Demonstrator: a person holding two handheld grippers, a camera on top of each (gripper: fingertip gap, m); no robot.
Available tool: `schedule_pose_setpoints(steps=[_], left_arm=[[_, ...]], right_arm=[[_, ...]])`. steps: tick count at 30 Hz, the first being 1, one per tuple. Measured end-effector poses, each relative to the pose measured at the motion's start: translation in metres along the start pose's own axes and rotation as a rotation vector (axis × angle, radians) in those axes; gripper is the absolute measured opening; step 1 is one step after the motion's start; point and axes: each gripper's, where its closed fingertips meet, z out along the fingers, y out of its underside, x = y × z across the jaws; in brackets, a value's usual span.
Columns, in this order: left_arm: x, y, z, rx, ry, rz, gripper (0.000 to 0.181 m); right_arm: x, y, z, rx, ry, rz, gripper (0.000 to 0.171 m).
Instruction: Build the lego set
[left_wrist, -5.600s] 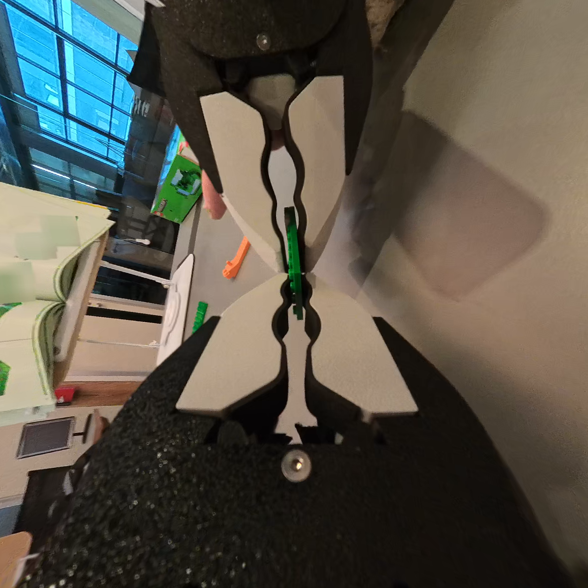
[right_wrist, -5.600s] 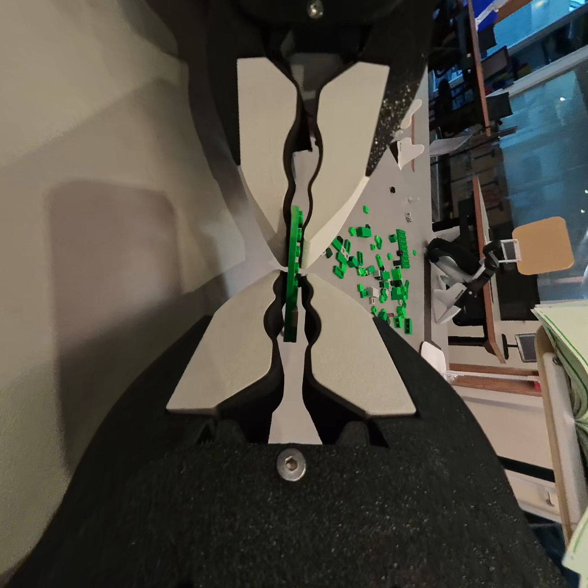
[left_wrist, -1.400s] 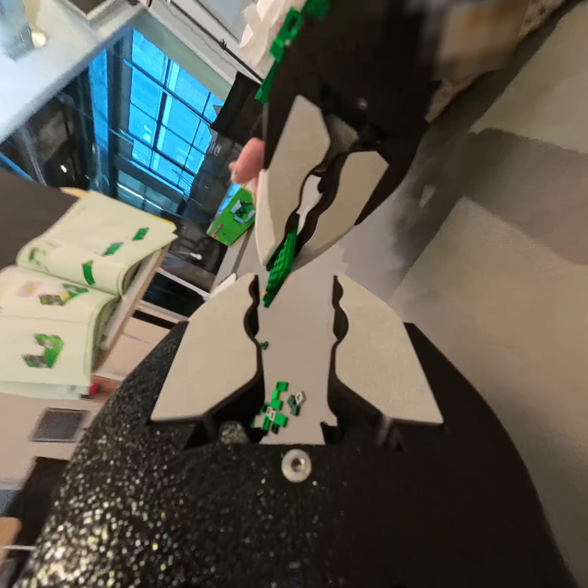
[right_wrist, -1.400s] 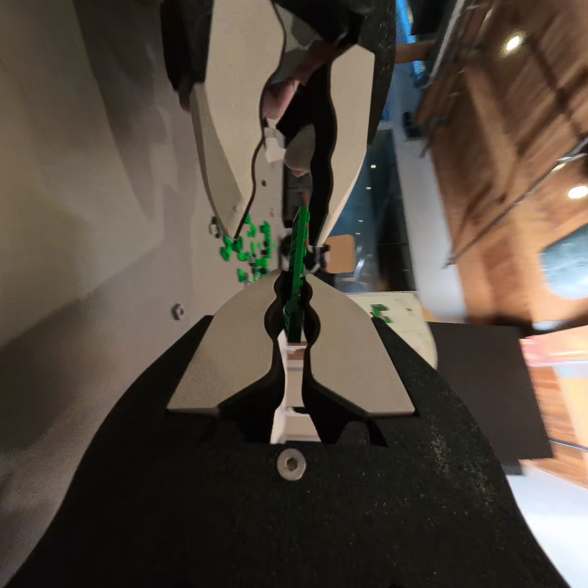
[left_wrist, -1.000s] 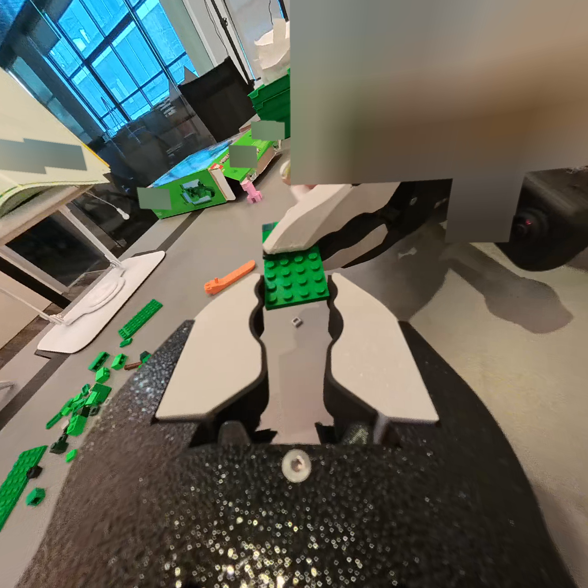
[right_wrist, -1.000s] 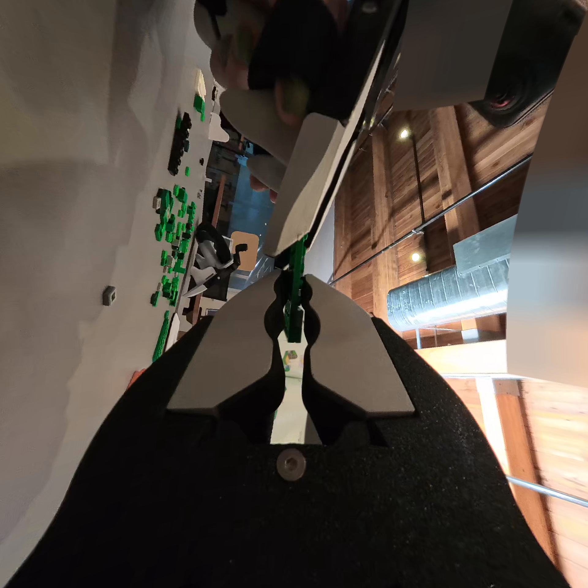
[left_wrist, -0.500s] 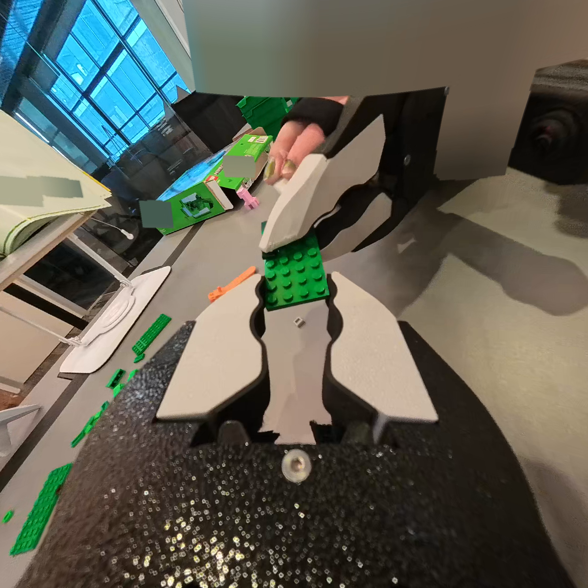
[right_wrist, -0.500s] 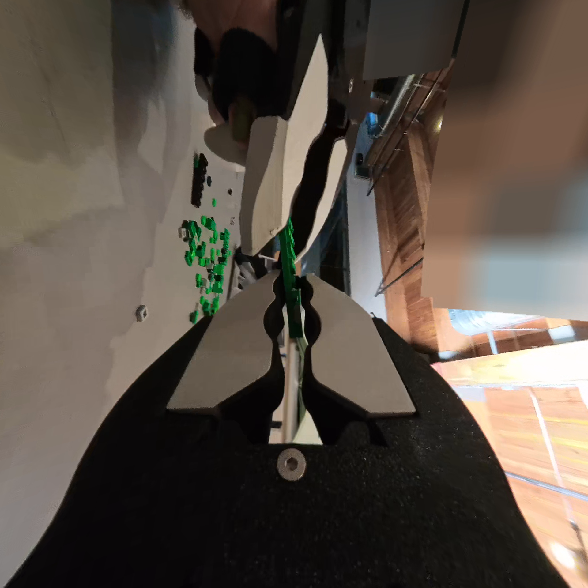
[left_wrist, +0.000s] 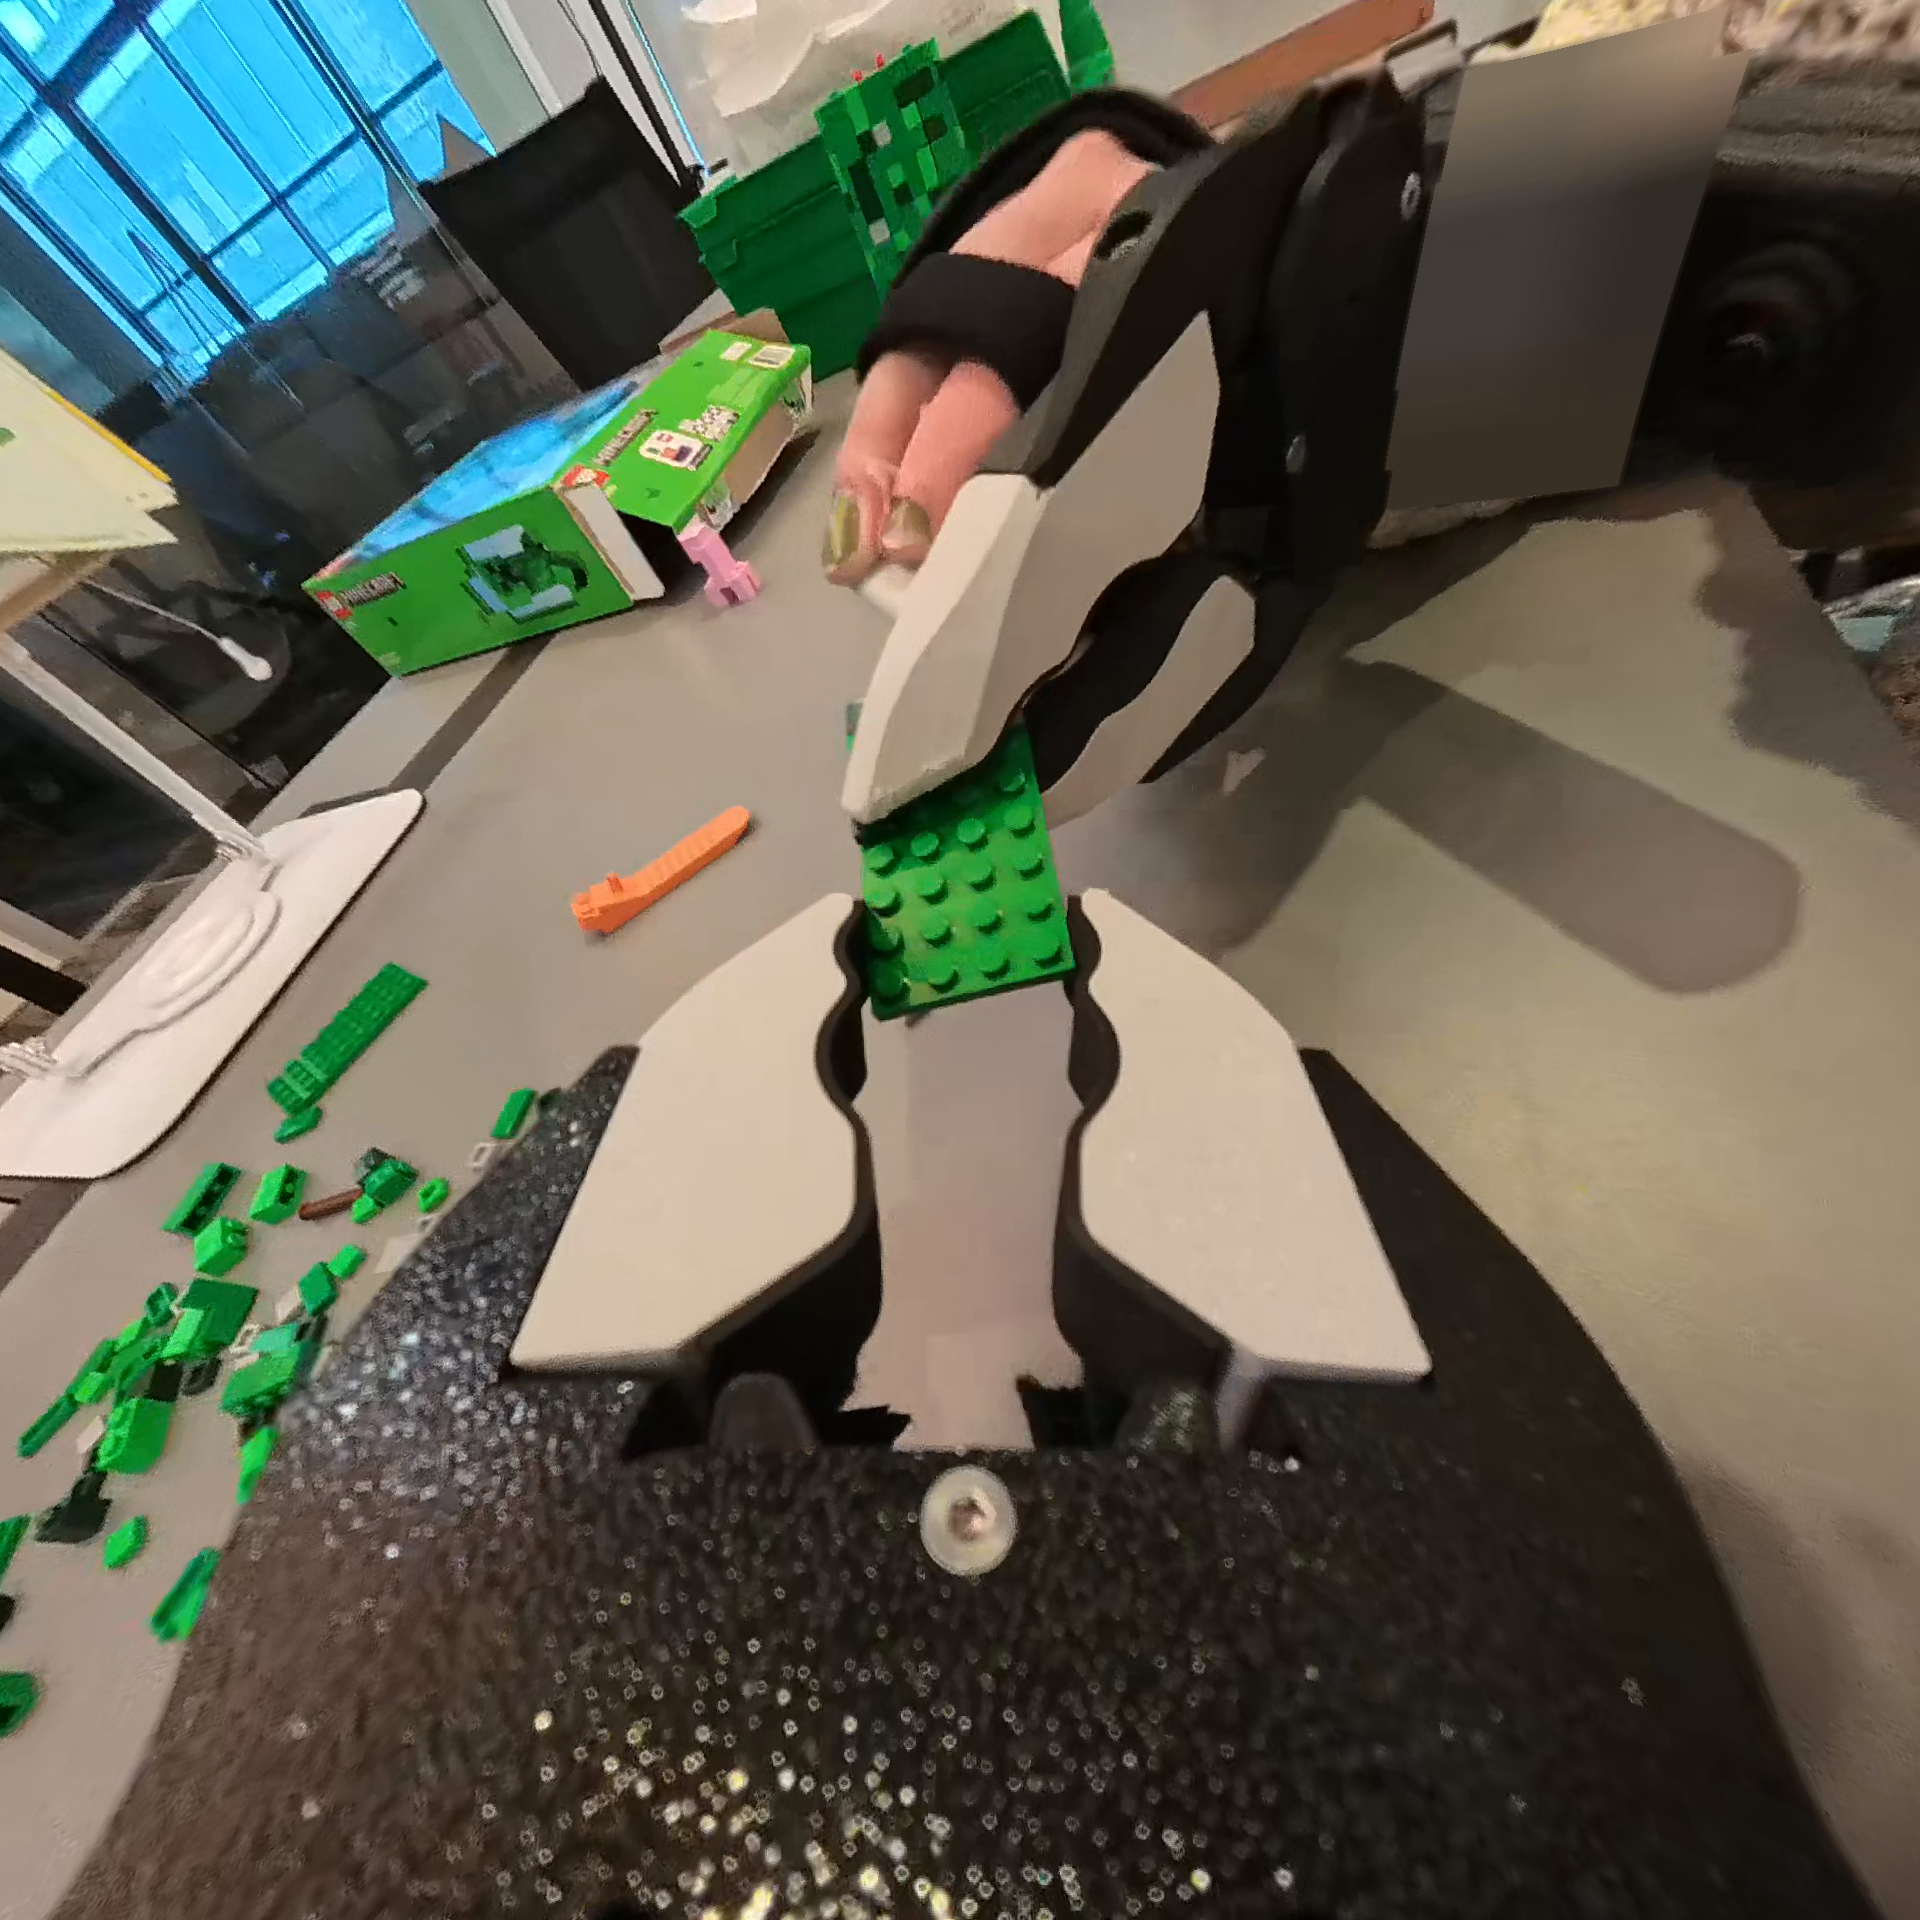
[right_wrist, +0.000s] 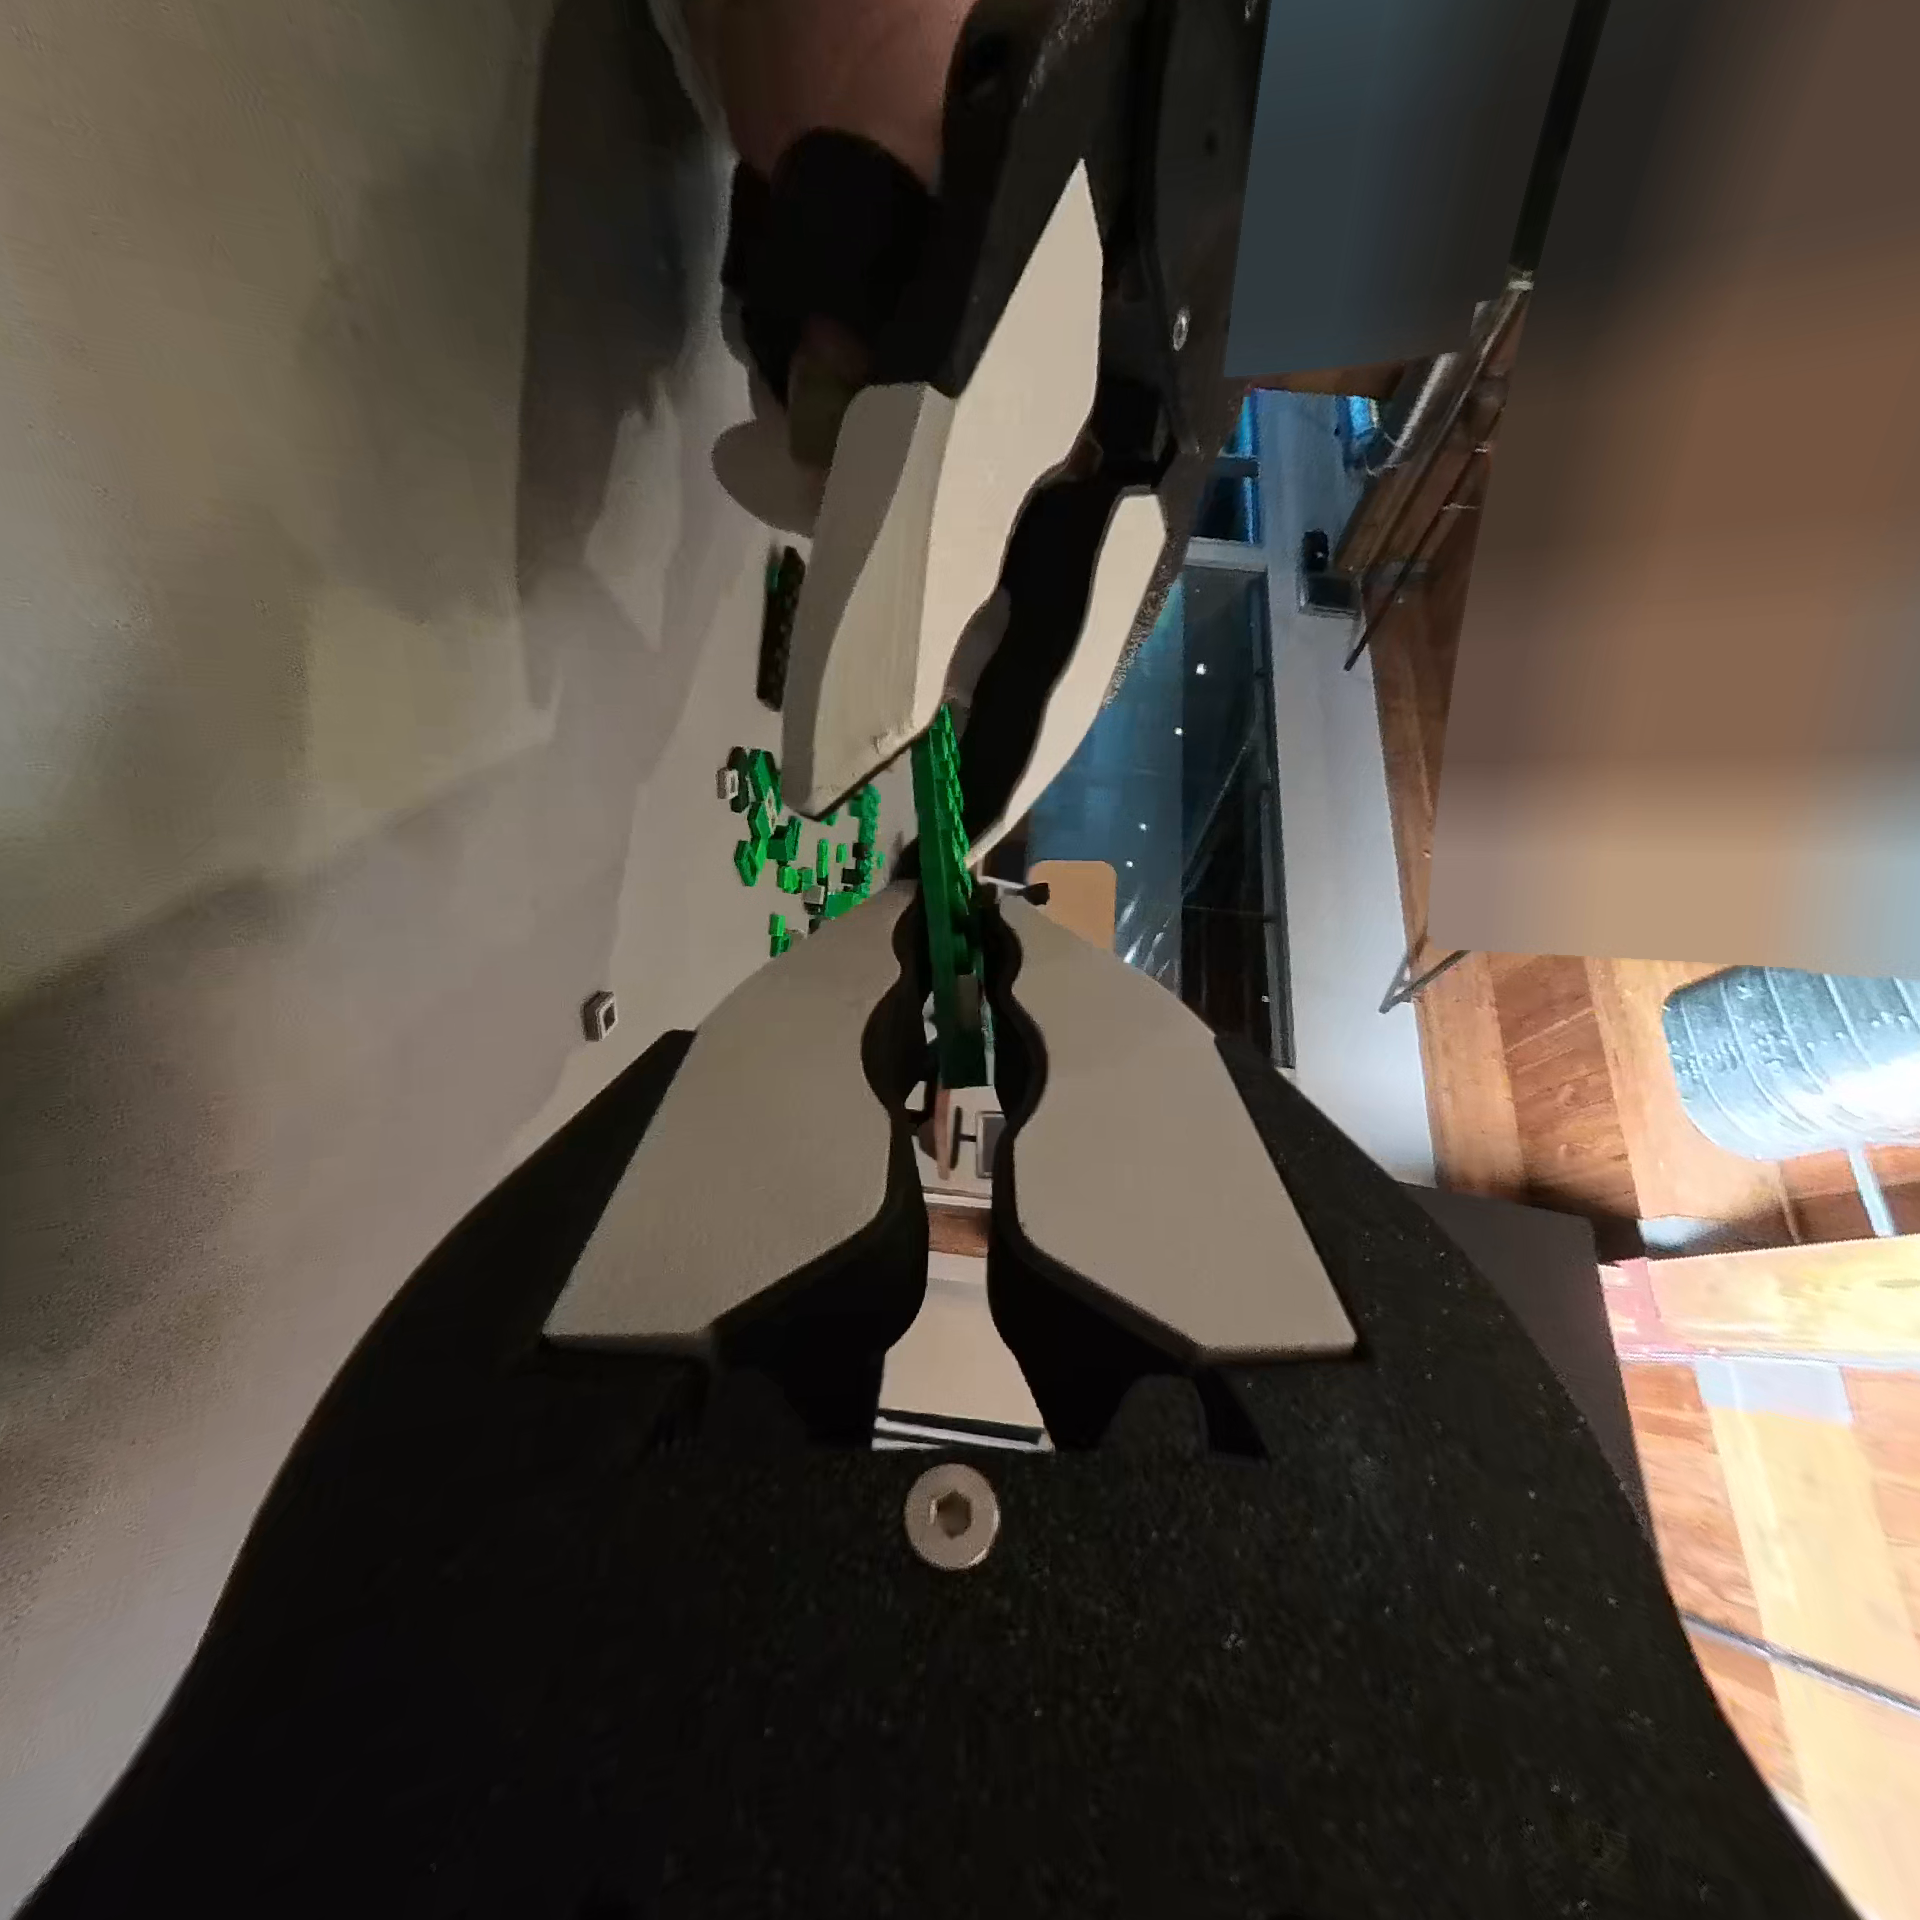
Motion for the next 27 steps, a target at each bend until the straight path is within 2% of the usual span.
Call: schedule_pose_setpoints(steps=[4,8,10,16,23,27], left_arm=[[-0.002,0.003,0.000,-0.020,-0.003,-0.014,0.035],[-0.005,0.006,0.000,-0.036,-0.005,-0.036,0.035],[-0.005,0.007,0.000,-0.043,0.000,-0.047,0.035],[-0.004,0.010,0.001,-0.061,0.012,-0.045,0.035],[-0.001,0.013,0.002,-0.077,0.038,-0.069,0.035],[0.000,0.029,0.005,-0.170,0.043,-0.045,0.034]], right_arm=[[-0.001,0.001,0.003,-0.011,0.035,0.006,0.008],[0.003,0.004,0.005,-0.015,0.036,0.128,0.024],[0.002,0.005,0.005,-0.012,0.021,0.165,0.026],[-0.008,0.002,0.008,-0.014,-0.020,0.096,0.009],[-0.013,0.001,0.008,-0.033,-0.107,0.081,0.007],[-0.028,0.003,0.013,-0.069,-0.200,0.133,0.007]])
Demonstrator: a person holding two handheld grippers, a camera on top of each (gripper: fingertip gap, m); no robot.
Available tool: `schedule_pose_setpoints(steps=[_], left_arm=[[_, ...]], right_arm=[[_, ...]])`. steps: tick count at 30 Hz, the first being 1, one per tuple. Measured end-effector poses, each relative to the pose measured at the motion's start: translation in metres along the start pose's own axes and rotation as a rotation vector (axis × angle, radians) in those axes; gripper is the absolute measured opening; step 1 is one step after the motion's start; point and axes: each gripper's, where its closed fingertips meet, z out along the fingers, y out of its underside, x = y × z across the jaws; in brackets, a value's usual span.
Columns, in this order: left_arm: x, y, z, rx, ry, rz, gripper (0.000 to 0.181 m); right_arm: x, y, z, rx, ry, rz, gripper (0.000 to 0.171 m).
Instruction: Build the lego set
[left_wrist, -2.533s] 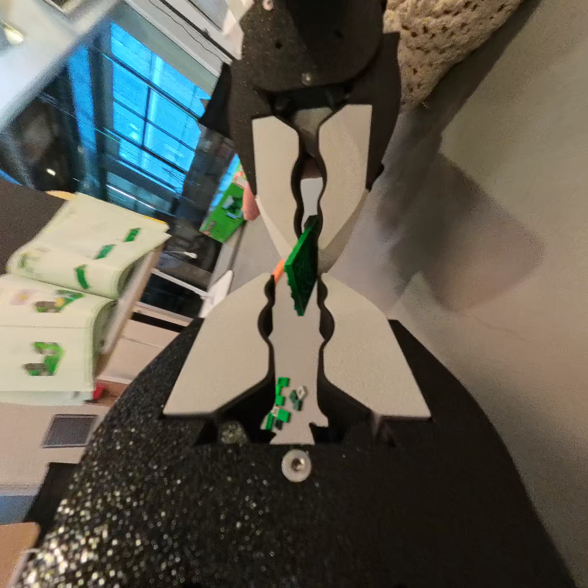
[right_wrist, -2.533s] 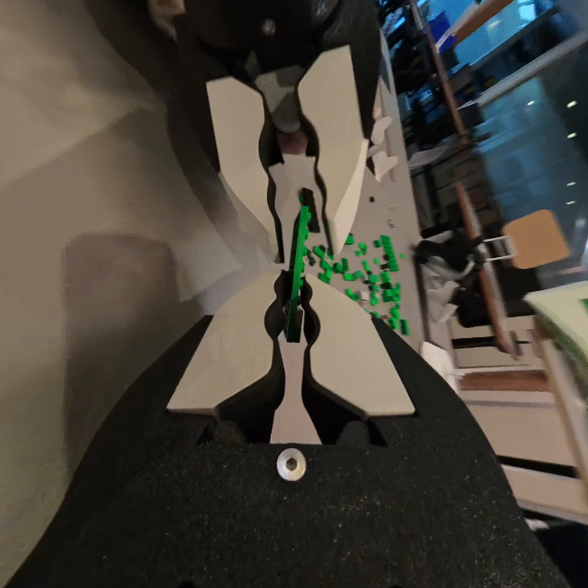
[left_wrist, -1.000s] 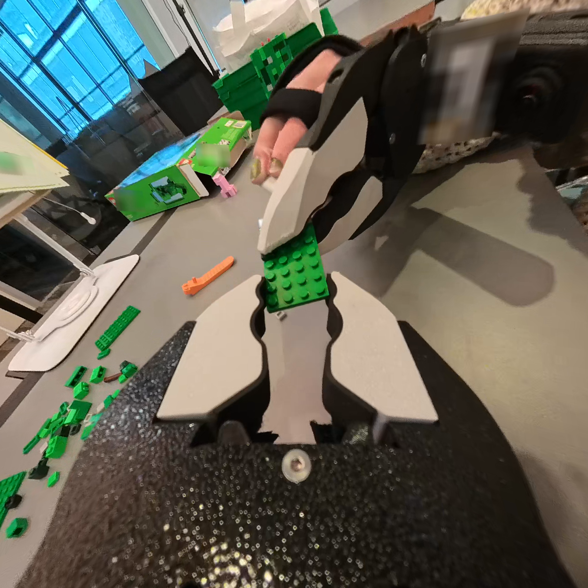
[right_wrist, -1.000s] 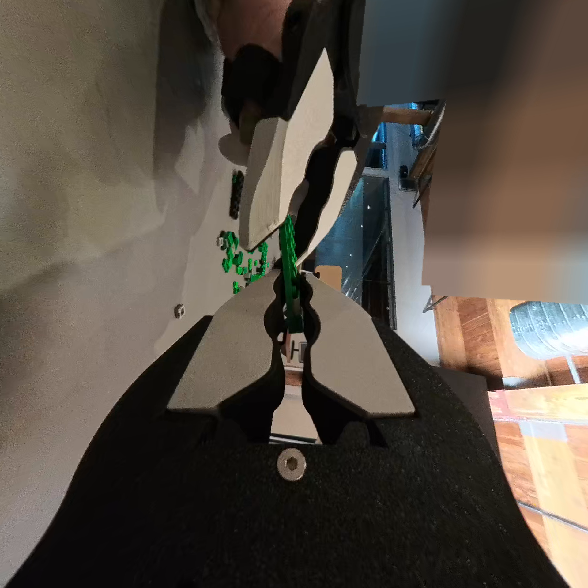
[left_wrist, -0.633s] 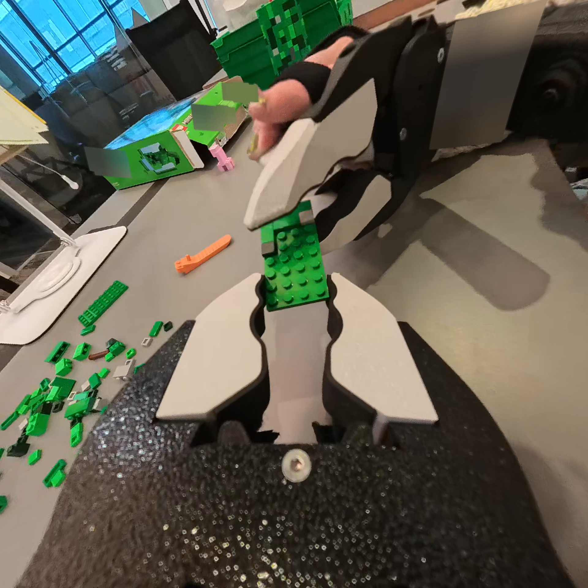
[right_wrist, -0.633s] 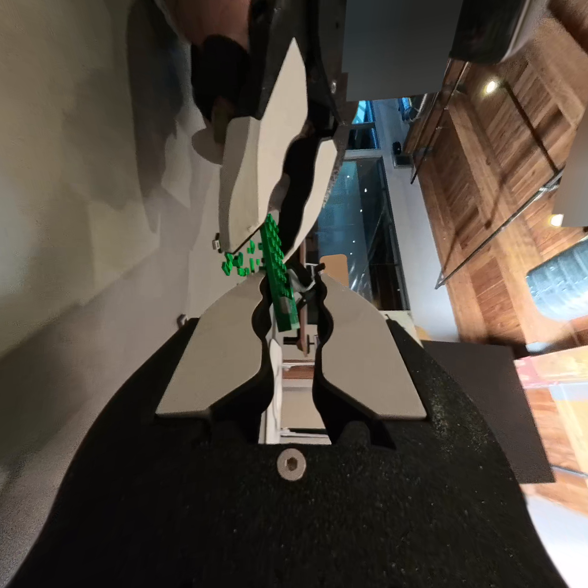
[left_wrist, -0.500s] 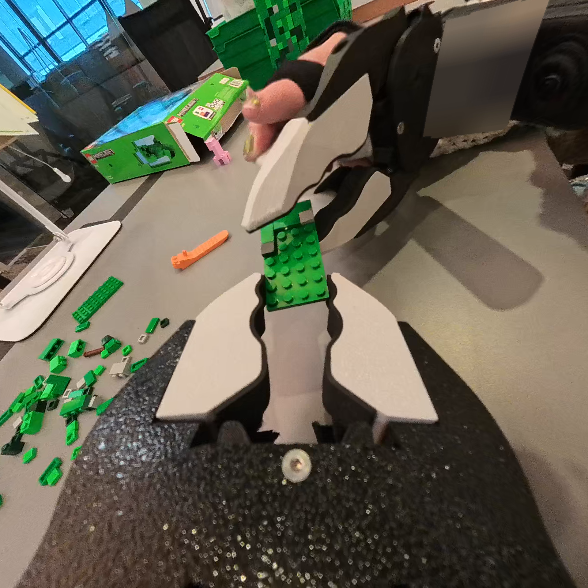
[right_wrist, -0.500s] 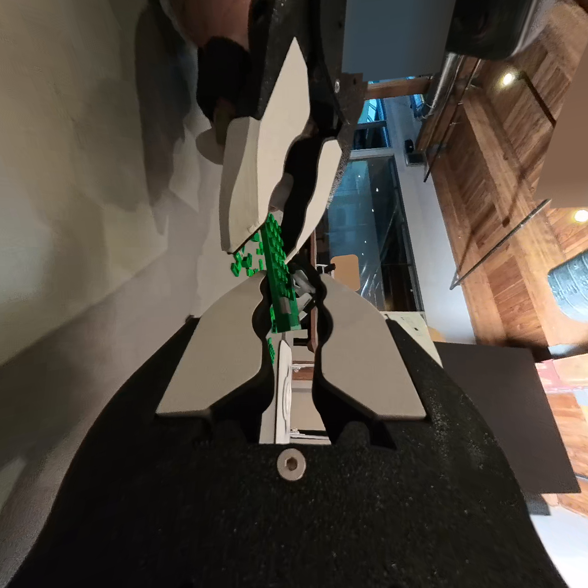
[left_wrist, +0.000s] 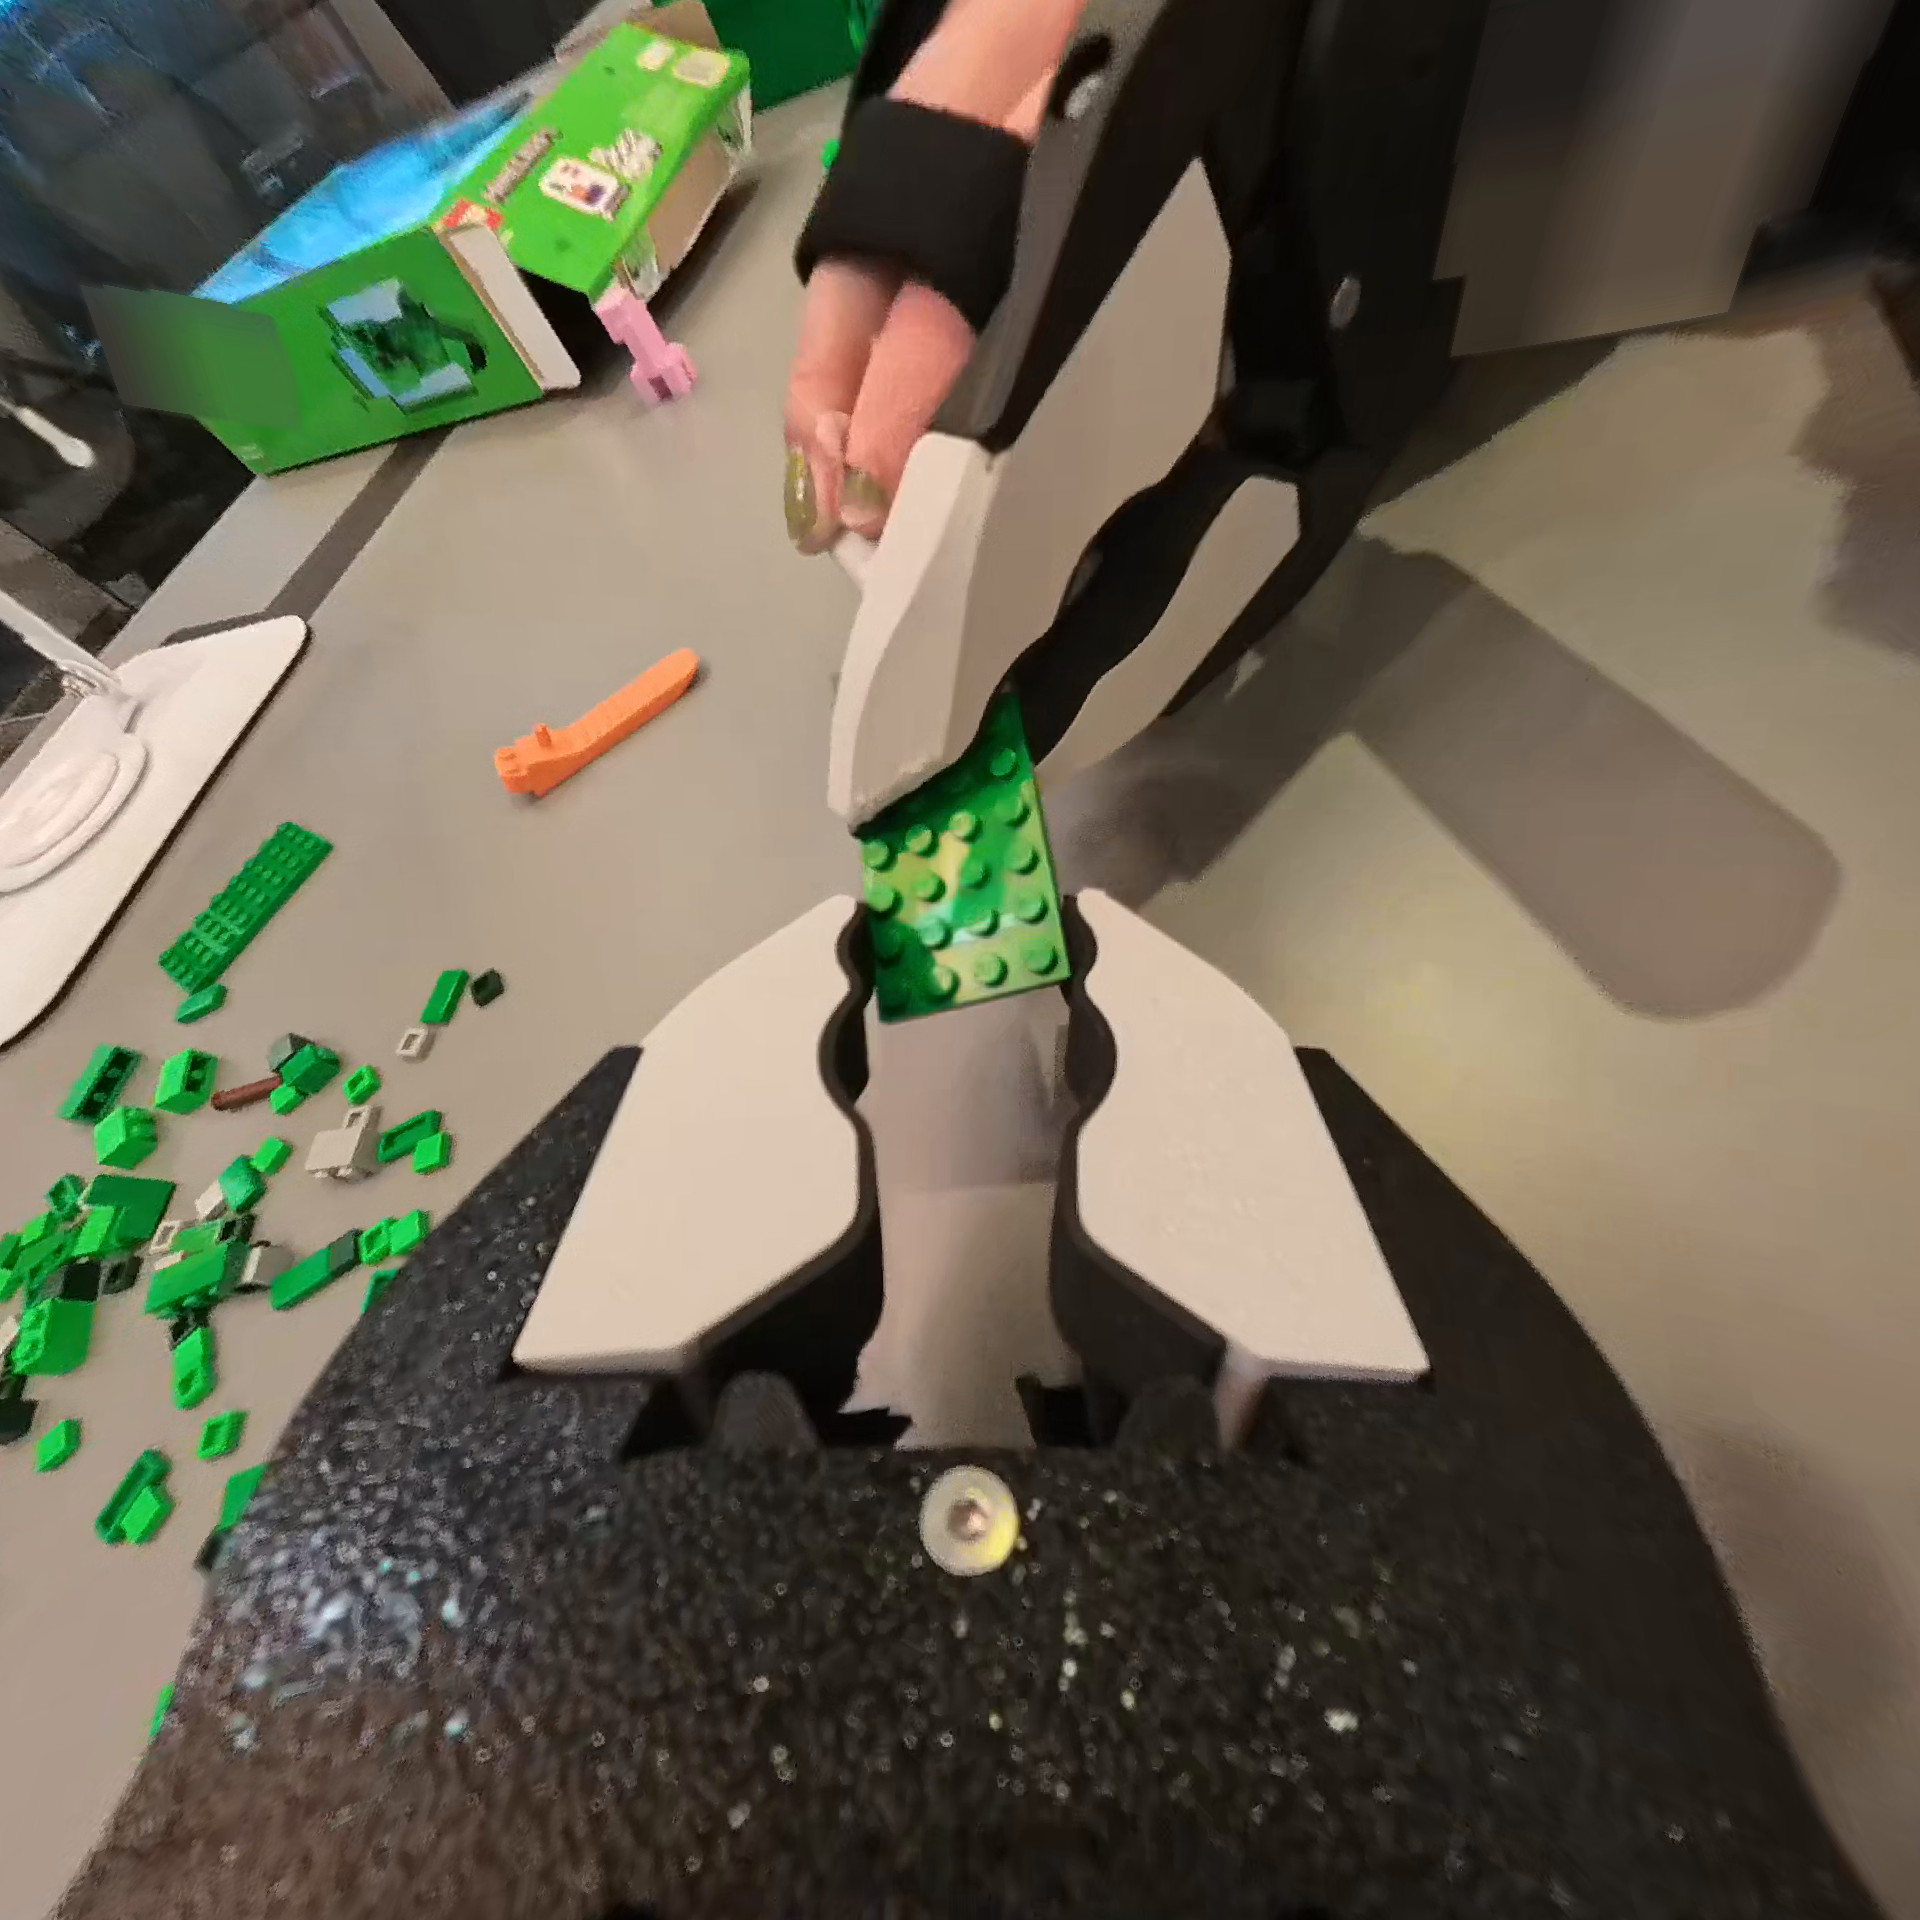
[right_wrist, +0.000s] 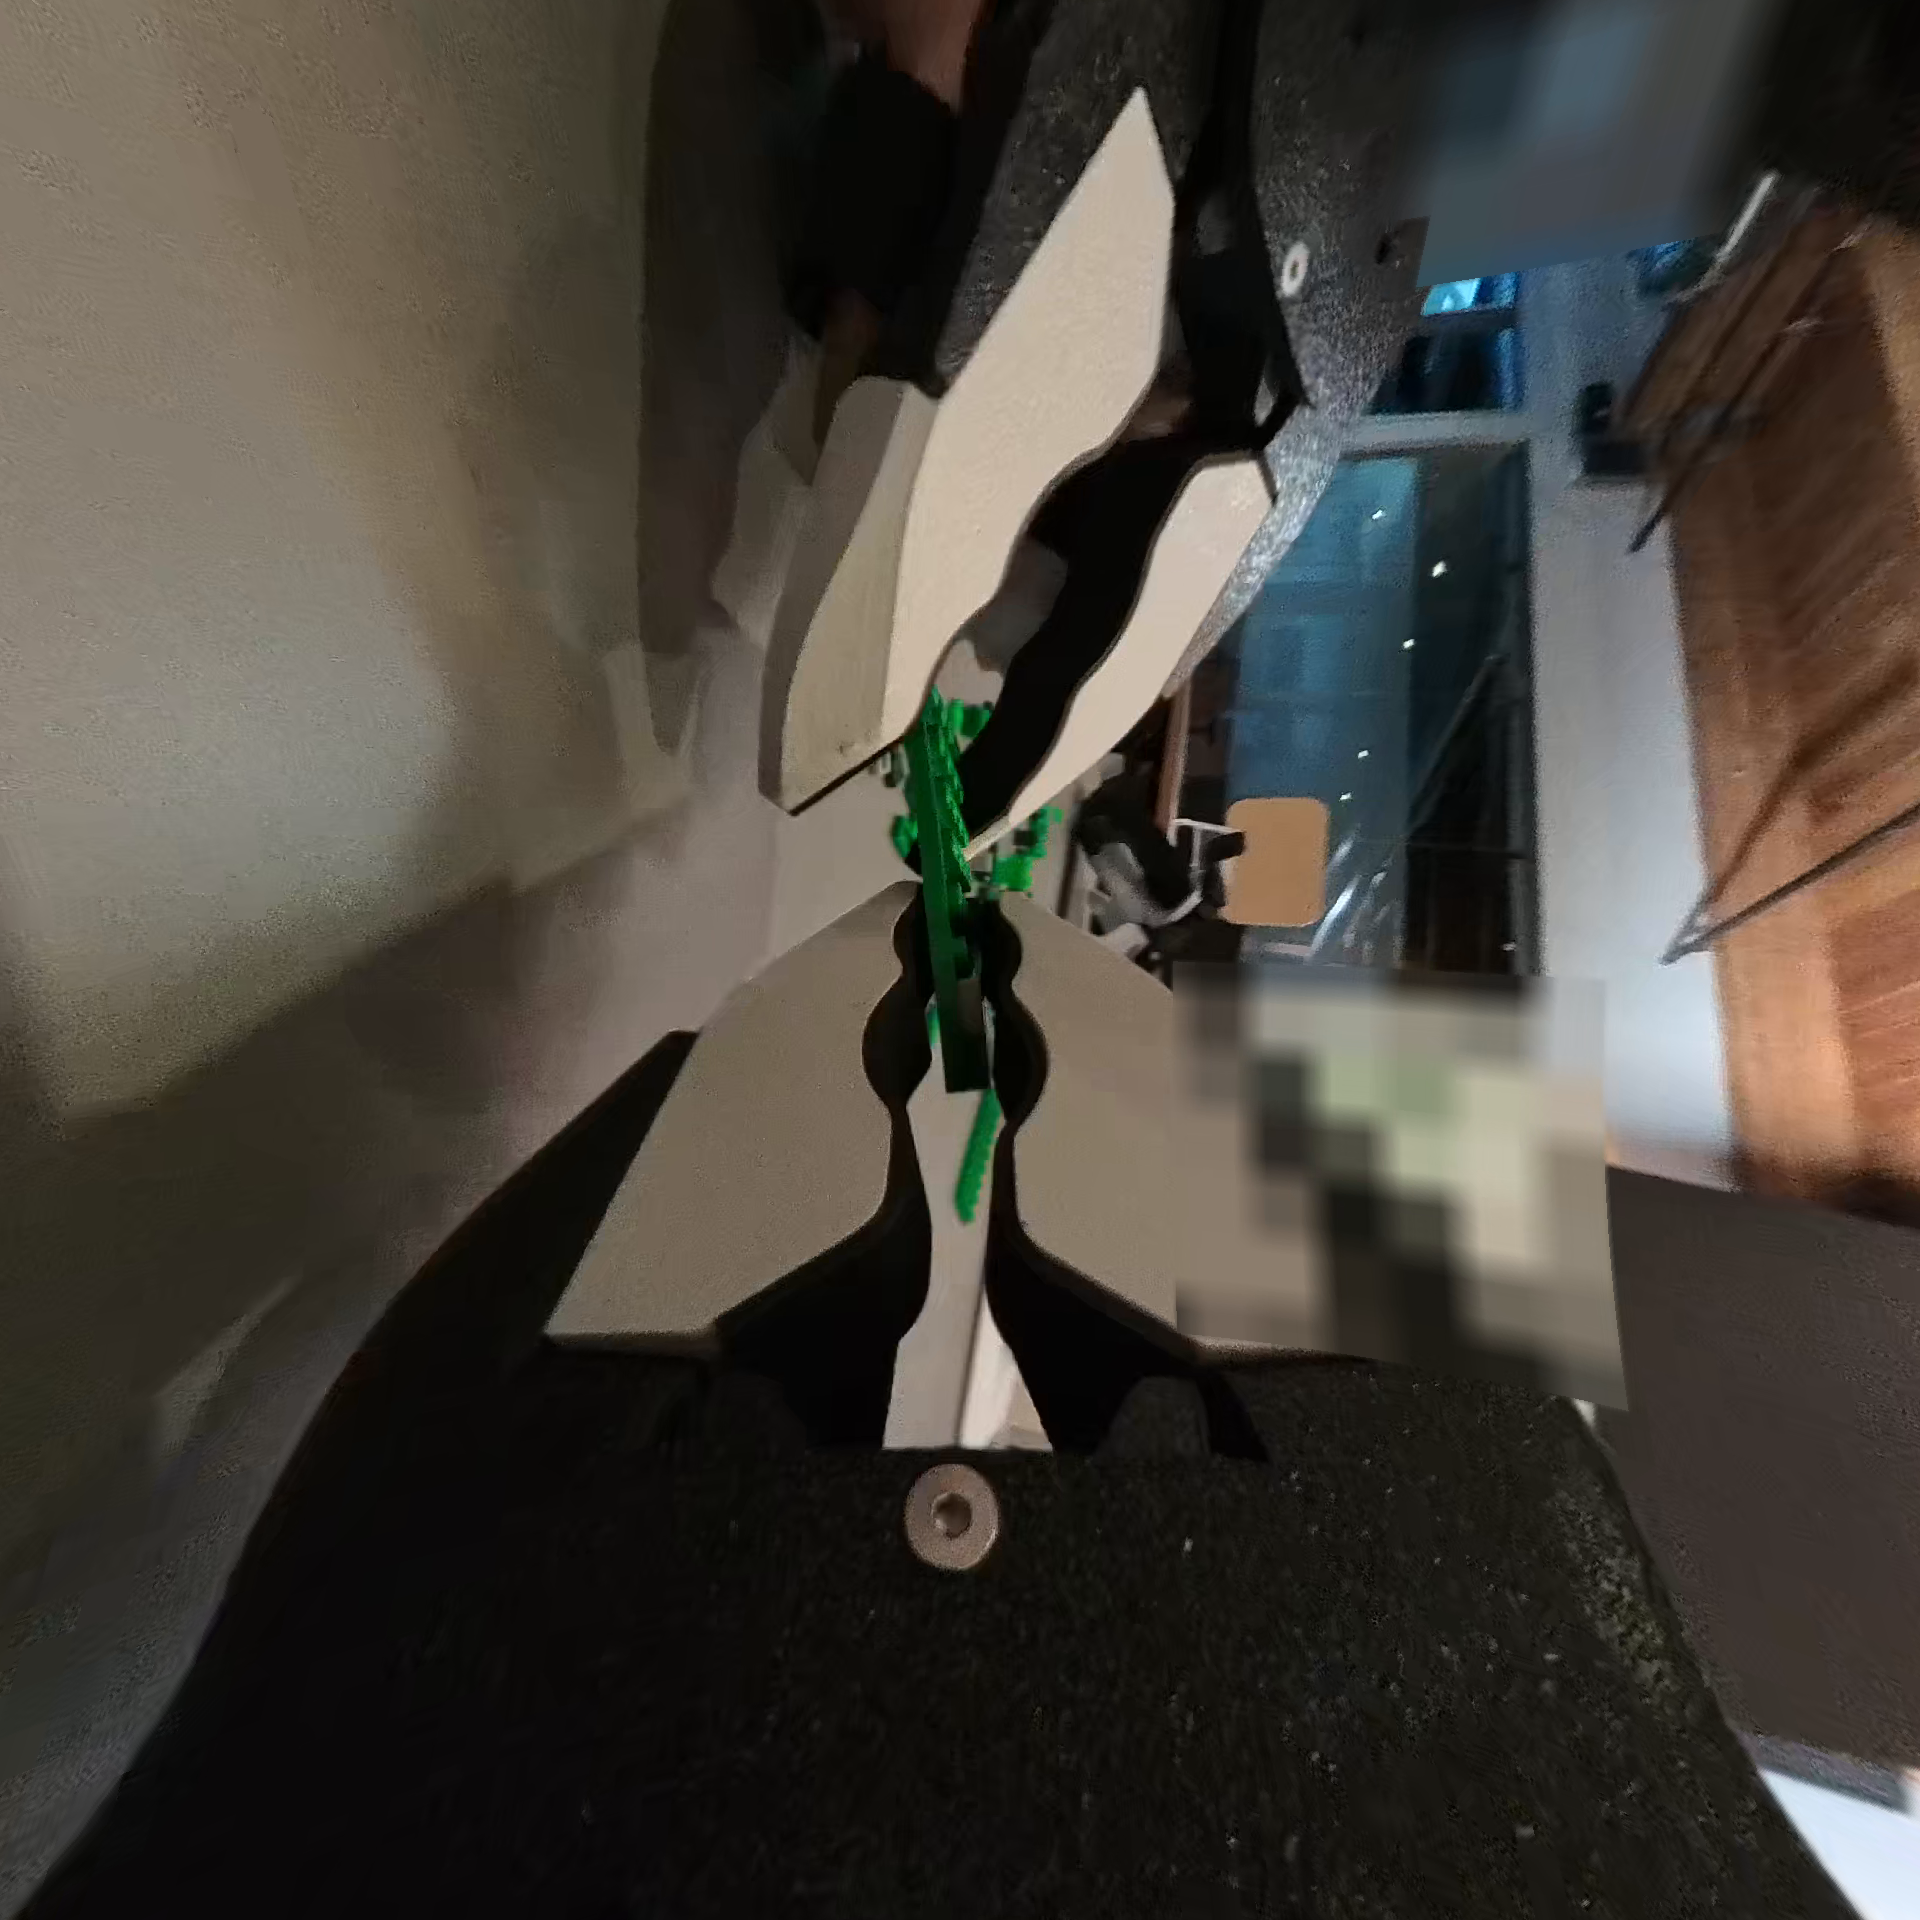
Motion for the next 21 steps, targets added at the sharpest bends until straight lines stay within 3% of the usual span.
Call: schedule_pose_setpoints(steps=[3,7,13,21], left_arm=[[-0.003,-0.001,-0.001,0.007,-0.011,-0.012,0.034],[-0.013,0.004,-0.002,-0.010,-0.045,-0.045,0.034],[-0.042,0.015,-0.007,-0.046,-0.208,-0.034,0.034],[-0.077,0.017,-0.018,-0.070,-0.499,0.153,0.034]], right_arm=[[0.004,-0.002,0.000,0.062,0.029,0.132,0.013],[0.015,0.005,-0.007,0.162,0.026,0.412,0.050],[0.039,0.022,-0.017,0.348,0.208,0.645,0.051],[0.065,0.029,-0.010,0.515,0.269,0.834,0.048]])
